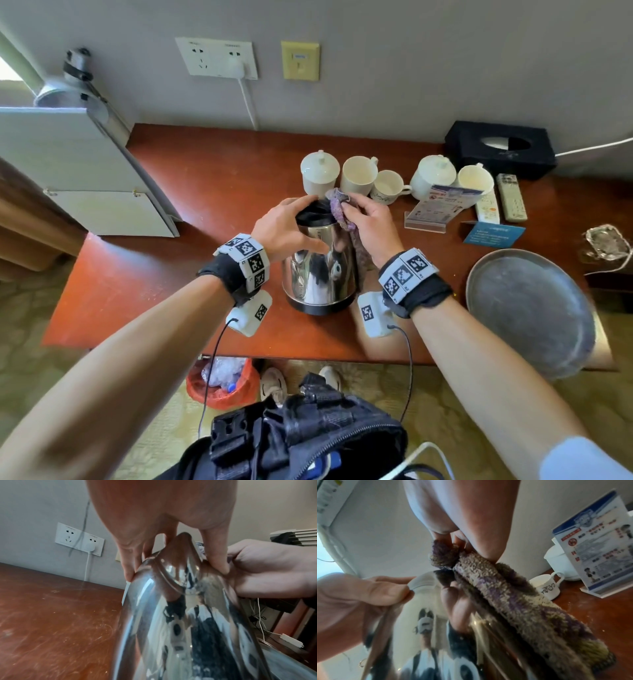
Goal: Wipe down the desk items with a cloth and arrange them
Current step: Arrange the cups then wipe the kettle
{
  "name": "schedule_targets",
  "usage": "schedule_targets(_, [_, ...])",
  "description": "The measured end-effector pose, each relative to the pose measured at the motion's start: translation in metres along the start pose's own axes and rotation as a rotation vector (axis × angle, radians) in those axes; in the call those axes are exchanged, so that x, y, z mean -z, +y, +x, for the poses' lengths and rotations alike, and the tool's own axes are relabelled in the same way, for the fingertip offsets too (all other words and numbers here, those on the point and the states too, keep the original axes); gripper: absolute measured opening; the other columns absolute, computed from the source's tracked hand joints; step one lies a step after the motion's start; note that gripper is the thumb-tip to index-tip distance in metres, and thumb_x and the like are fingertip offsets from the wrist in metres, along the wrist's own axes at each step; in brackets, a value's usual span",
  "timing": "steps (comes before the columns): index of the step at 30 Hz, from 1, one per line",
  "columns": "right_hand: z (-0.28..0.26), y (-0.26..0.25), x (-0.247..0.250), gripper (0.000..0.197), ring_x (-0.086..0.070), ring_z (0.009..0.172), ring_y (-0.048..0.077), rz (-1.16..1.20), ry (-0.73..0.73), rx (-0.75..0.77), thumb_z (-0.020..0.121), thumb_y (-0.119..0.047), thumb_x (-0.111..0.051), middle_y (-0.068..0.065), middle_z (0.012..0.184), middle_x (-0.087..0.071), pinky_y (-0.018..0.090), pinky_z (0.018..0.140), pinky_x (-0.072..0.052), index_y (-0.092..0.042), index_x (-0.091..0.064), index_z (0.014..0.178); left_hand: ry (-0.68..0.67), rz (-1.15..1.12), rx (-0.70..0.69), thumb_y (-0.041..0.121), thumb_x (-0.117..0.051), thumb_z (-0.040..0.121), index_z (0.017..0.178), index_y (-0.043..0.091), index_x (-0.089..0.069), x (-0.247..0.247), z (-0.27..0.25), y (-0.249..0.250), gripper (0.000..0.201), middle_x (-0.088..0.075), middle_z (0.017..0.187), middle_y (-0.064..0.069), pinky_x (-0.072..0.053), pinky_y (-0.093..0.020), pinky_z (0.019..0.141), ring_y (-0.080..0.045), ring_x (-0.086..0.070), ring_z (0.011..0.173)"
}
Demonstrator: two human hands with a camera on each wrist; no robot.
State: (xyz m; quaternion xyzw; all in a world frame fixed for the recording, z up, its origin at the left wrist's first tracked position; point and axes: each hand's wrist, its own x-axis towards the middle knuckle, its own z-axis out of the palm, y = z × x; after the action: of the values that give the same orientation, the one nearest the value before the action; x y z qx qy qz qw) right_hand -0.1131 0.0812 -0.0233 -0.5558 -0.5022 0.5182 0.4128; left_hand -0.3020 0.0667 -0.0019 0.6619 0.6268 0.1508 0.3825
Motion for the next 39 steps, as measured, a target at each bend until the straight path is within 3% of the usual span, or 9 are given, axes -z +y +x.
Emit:
schedule_targets(2, [-0.003,-0.001,0.001,0.026,-0.068,0.102,0.012,0.055,0.038,0.001,0.095,-0.016,-0.059,-0.003,0.110,-0.073,0.035,0.100,-0.052,-0.019,-0.070,0.119,0.012,0.026,-0.027,0.043,-0.089,0.066,0.153,0.033,-0.035,-0.003,0.000,0.003,0.102,-0.042,0.152,0.004,-0.039,-0.045,0.111,-0.019,-0.045,0.134])
schedule_targets(7, [-0.014,0.018,0.006,0.028,-0.058,0.079,-0.004,0.049,0.134,-0.020,0.100,-0.012,-0.054,-0.011,0.090,-0.066,0.022,0.087,-0.047,-0.026,-0.067,0.120,-0.047,0.074,-0.073,0.039,-0.088,0.069,0.156,0.031,-0.025,-0.004,-0.010,0.001,0.108,-0.033,0.157,0.006,-0.037,-0.045,0.112,-0.018,-0.040,0.138])
schedule_targets(10, [-0.024,0.039,0.008,0.024,-0.066,0.105,0.010,0.016,0.152,-0.153,0.099,-0.017,-0.056,-0.011,0.106,-0.072,0.025,0.096,-0.050,-0.022,-0.071,0.119,-0.114,0.090,-0.089,0.035,-0.090,0.068,0.157,0.026,-0.021,-0.001,-0.017,-0.007,0.113,-0.028,0.159,0.004,-0.035,-0.043,0.115,-0.018,-0.036,0.140])
schedule_targets(13, [-0.038,0.055,0.005,0.017,-0.070,0.103,0.022,0.028,0.154,-0.259,0.098,-0.020,-0.060,-0.003,0.094,-0.077,0.031,0.091,-0.054,-0.028,-0.075,0.096,-0.150,0.081,-0.095,0.030,-0.091,0.065,0.155,0.025,-0.023,0.002,-0.024,-0.011,0.113,-0.031,0.155,0.003,-0.037,-0.040,0.114,-0.019,-0.039,0.136])
schedule_targets(16, [-0.044,0.058,0.004,0.018,-0.071,0.101,0.021,0.069,0.165,-0.267,0.098,-0.018,-0.060,-0.001,0.098,-0.077,0.037,0.095,-0.054,-0.024,-0.076,0.104,-0.163,0.091,-0.110,0.033,-0.092,0.063,0.155,0.029,-0.024,0.004,-0.026,-0.015,0.114,-0.033,0.154,0.001,-0.038,-0.045,0.113,-0.020,-0.038,0.136])
schedule_targets(21, [-0.050,0.046,0.021,0.020,-0.059,0.084,0.017,0.155,0.327,-0.179,0.099,-0.007,-0.054,0.002,0.091,-0.065,0.017,0.071,-0.047,-0.017,-0.072,0.097,-0.194,0.198,-0.154,0.028,-0.088,0.071,0.159,0.025,-0.016,0.012,-0.030,-0.017,0.114,-0.028,0.158,-0.004,-0.036,-0.048,0.114,-0.023,-0.032,0.141])
schedule_targets(25, [-0.048,0.043,0.037,0.022,-0.068,0.103,0.018,0.165,0.457,-0.140,0.098,-0.008,-0.055,-0.001,0.101,-0.072,0.020,0.088,-0.050,-0.008,-0.071,0.113,-0.252,0.310,-0.231,0.025,-0.087,0.070,0.157,0.028,-0.015,0.013,-0.035,-0.020,0.113,-0.025,0.160,-0.003,-0.033,-0.049,0.116,-0.025,-0.028,0.144])
schedule_targets(33, [-0.066,0.011,0.019,0.021,-0.049,0.079,0.017,0.138,0.209,-0.080,0.099,-0.001,-0.050,0.037,0.118,-0.058,0.006,0.061,-0.041,-0.012,-0.068,0.101,-0.256,0.576,-0.248,0.034,-0.085,0.067,0.151,0.049,-0.008,0.024,-0.035,-0.030,0.115,-0.027,0.158,0.000,-0.029,-0.054,0.115,-0.028,-0.025,0.146])
schedule_targets(39, [-0.078,0.003,0.010,0.019,-0.051,0.066,0.008,0.148,0.185,-0.075,0.100,0.002,-0.047,0.036,0.097,-0.062,0.011,0.058,-0.042,0.001,-0.066,0.104,-0.260,0.548,-0.217,0.051,-0.082,0.065,0.150,0.044,-0.012,0.011,-0.039,-0.036,0.110,-0.037,0.149,-0.001,-0.036,-0.051,0.110,-0.028,-0.041,0.133])
